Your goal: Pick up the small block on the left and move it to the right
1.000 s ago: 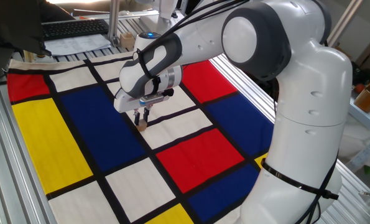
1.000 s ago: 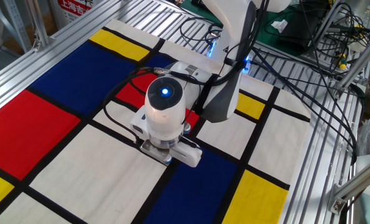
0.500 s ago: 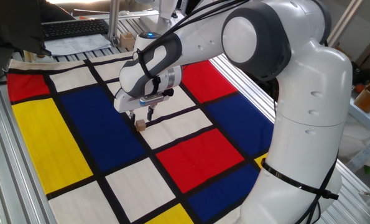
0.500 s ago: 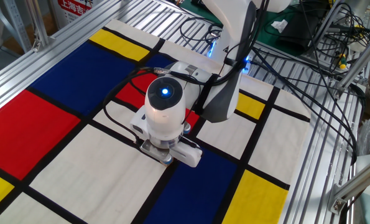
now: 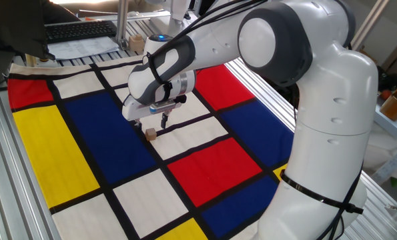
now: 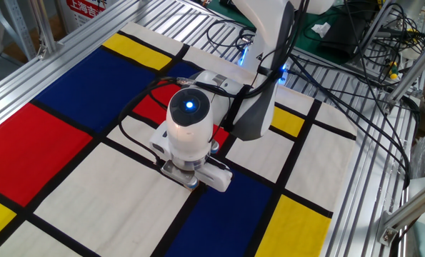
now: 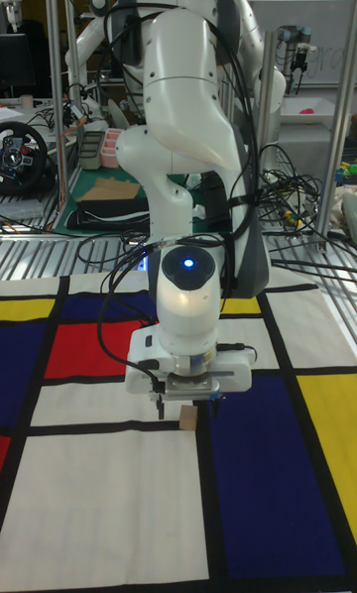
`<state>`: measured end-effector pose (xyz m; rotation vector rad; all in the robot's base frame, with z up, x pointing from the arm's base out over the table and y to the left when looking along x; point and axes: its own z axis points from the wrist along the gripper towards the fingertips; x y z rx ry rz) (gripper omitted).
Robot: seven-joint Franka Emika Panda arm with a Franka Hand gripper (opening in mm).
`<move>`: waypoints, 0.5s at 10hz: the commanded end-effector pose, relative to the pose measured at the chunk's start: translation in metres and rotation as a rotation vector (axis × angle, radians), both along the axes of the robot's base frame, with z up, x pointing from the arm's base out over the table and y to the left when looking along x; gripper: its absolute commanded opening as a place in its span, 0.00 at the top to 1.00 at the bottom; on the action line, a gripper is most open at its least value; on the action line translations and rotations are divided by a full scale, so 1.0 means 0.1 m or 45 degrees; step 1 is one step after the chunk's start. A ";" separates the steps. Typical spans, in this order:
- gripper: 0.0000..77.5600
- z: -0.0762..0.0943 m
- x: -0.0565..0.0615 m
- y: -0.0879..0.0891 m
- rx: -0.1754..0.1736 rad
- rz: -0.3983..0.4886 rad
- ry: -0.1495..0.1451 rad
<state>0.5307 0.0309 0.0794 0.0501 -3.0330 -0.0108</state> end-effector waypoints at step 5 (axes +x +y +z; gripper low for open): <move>0.00 0.54 -0.04 -0.06 -0.018 -0.025 0.009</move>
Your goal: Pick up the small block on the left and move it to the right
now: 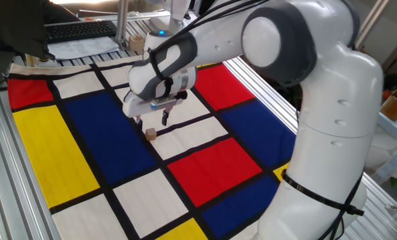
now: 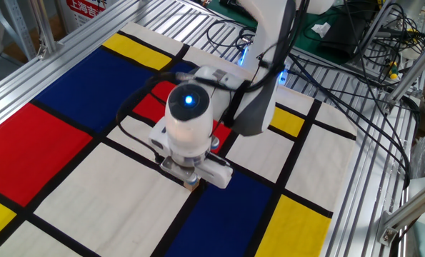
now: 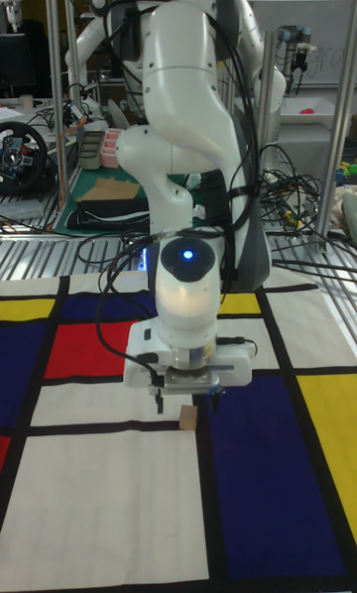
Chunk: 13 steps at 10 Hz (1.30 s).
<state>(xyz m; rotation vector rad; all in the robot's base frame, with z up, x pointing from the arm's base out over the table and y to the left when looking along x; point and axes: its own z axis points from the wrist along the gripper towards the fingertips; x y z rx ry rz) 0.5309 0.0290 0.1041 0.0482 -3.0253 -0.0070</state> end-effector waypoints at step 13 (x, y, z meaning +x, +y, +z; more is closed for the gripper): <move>0.00 1.15 -0.37 -1.26 -0.055 0.121 0.053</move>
